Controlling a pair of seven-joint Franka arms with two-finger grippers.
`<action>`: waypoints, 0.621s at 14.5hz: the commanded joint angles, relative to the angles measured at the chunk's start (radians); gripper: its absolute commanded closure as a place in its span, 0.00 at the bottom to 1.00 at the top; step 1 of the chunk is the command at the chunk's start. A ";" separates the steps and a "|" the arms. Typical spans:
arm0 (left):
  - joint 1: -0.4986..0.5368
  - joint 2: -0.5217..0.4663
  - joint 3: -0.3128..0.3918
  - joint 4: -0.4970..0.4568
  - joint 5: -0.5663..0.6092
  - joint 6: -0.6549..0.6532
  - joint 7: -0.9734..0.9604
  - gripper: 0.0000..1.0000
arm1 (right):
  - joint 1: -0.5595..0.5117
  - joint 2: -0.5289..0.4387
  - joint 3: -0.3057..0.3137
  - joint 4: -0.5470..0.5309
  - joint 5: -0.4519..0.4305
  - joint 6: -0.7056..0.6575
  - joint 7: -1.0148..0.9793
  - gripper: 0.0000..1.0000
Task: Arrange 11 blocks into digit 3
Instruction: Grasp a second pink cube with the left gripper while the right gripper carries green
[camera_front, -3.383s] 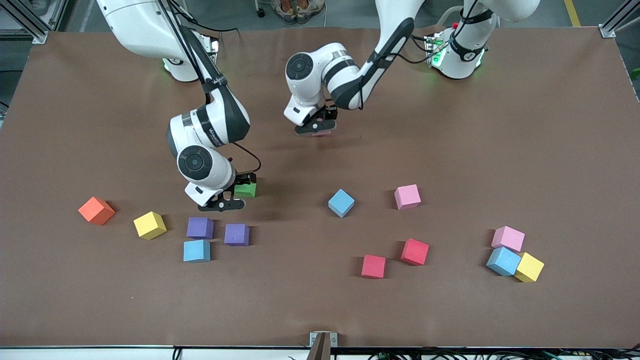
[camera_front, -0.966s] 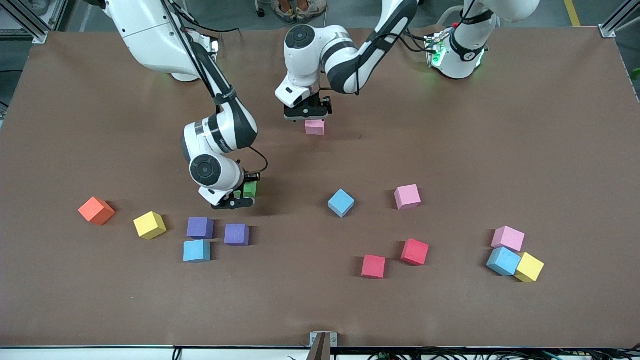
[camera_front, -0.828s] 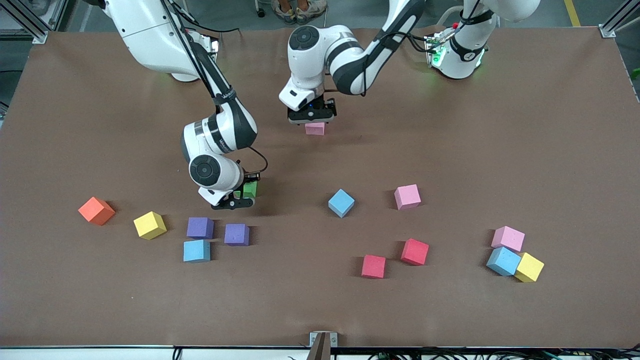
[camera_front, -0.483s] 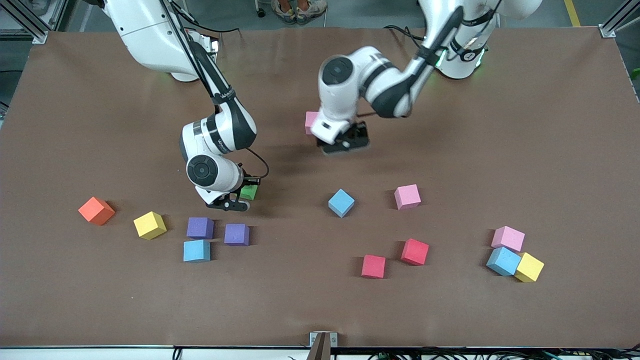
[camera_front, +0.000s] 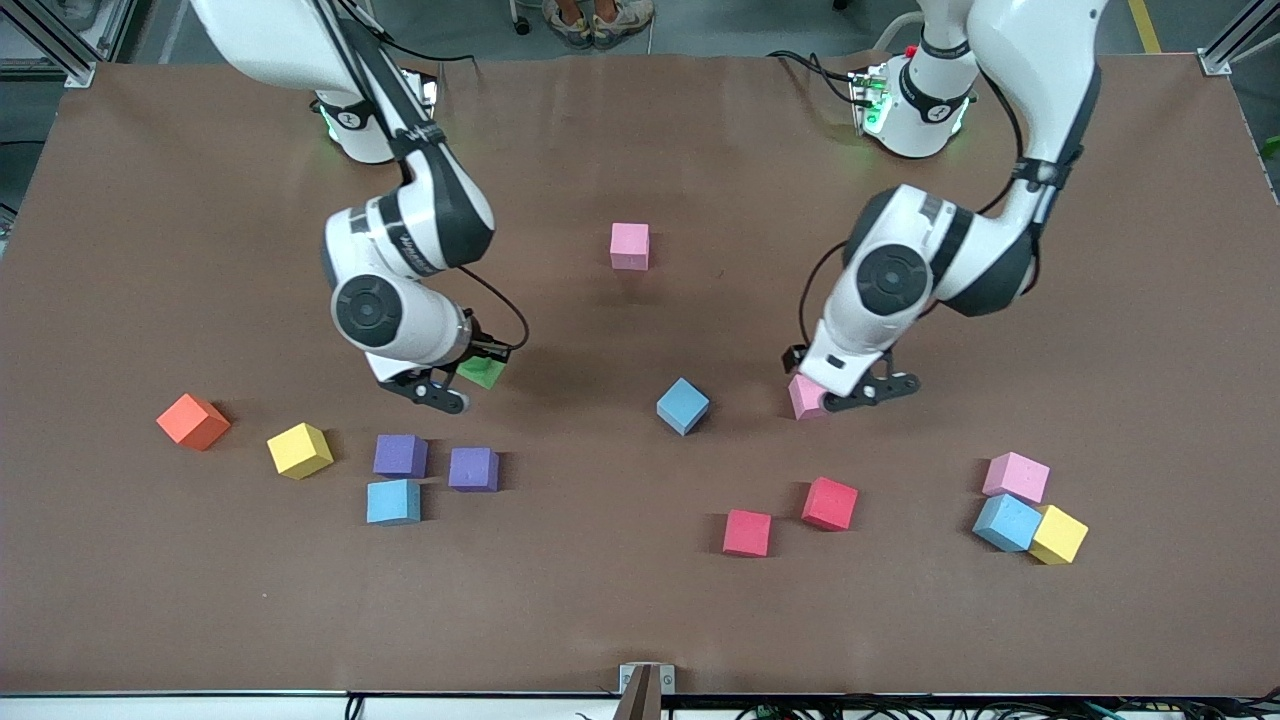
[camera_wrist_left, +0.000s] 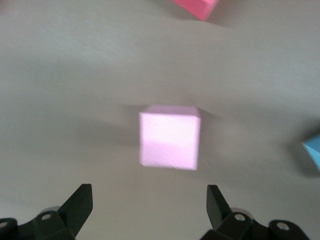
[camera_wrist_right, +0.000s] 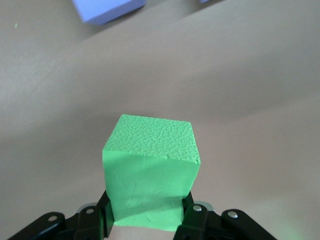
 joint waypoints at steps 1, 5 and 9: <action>0.014 0.057 -0.011 -0.005 -0.018 0.099 0.014 0.00 | -0.026 -0.046 0.008 -0.029 0.024 -0.017 0.039 1.00; 0.003 0.115 -0.011 -0.007 -0.016 0.192 0.005 0.00 | -0.051 -0.089 0.009 -0.019 0.024 -0.037 0.169 1.00; 0.003 0.158 -0.010 -0.007 -0.004 0.254 0.014 0.00 | -0.036 -0.160 0.011 -0.033 0.024 -0.089 0.396 1.00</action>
